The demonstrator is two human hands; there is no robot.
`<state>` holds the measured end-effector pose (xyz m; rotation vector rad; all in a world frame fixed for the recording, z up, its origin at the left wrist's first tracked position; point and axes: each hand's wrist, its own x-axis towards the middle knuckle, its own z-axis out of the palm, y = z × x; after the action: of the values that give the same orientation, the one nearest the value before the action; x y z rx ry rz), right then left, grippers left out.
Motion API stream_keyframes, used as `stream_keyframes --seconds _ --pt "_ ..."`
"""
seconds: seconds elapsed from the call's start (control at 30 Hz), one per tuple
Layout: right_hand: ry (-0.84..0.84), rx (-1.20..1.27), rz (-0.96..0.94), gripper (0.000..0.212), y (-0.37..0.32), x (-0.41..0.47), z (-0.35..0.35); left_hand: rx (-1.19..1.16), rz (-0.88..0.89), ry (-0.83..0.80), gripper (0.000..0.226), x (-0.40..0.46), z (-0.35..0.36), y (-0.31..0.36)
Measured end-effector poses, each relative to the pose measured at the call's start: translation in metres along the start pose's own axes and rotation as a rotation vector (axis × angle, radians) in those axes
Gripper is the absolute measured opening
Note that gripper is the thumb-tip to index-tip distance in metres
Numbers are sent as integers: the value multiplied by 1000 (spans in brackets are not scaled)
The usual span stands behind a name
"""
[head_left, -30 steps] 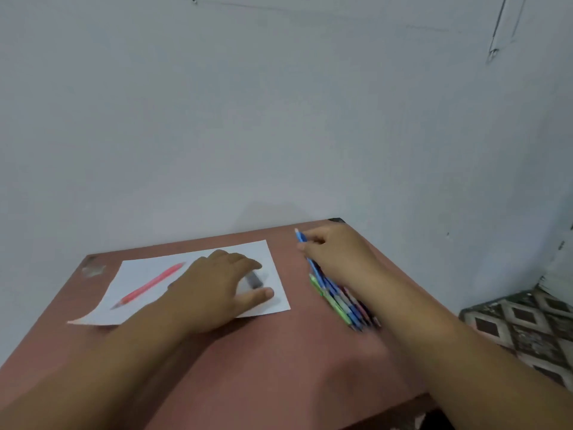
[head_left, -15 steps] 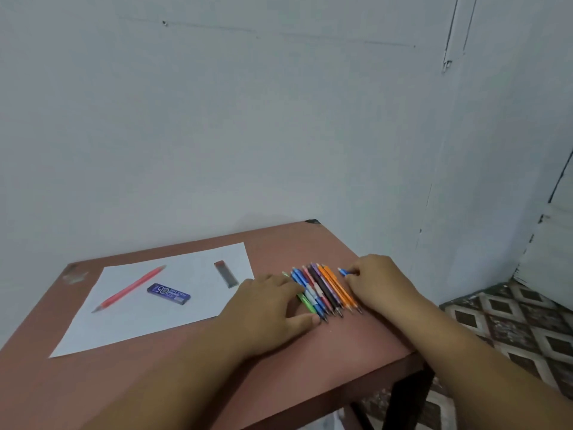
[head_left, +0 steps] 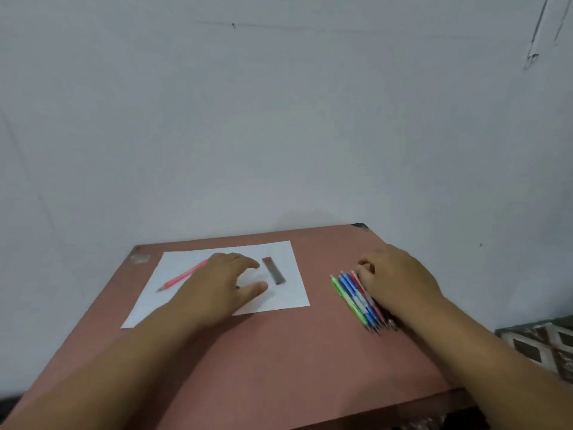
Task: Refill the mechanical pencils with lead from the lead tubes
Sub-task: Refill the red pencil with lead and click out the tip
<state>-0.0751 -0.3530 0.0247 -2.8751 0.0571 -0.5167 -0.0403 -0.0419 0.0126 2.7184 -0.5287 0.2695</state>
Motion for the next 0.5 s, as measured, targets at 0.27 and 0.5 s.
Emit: stream_keyframes --seconds 0.27,0.5 --pt "-80 95 -239 23 -92 37 31 13 -352 34 34 0 -23 -86" --pt "-182 115 -409 28 -165 69 73 -74 -357 80 35 3 -22 -112"
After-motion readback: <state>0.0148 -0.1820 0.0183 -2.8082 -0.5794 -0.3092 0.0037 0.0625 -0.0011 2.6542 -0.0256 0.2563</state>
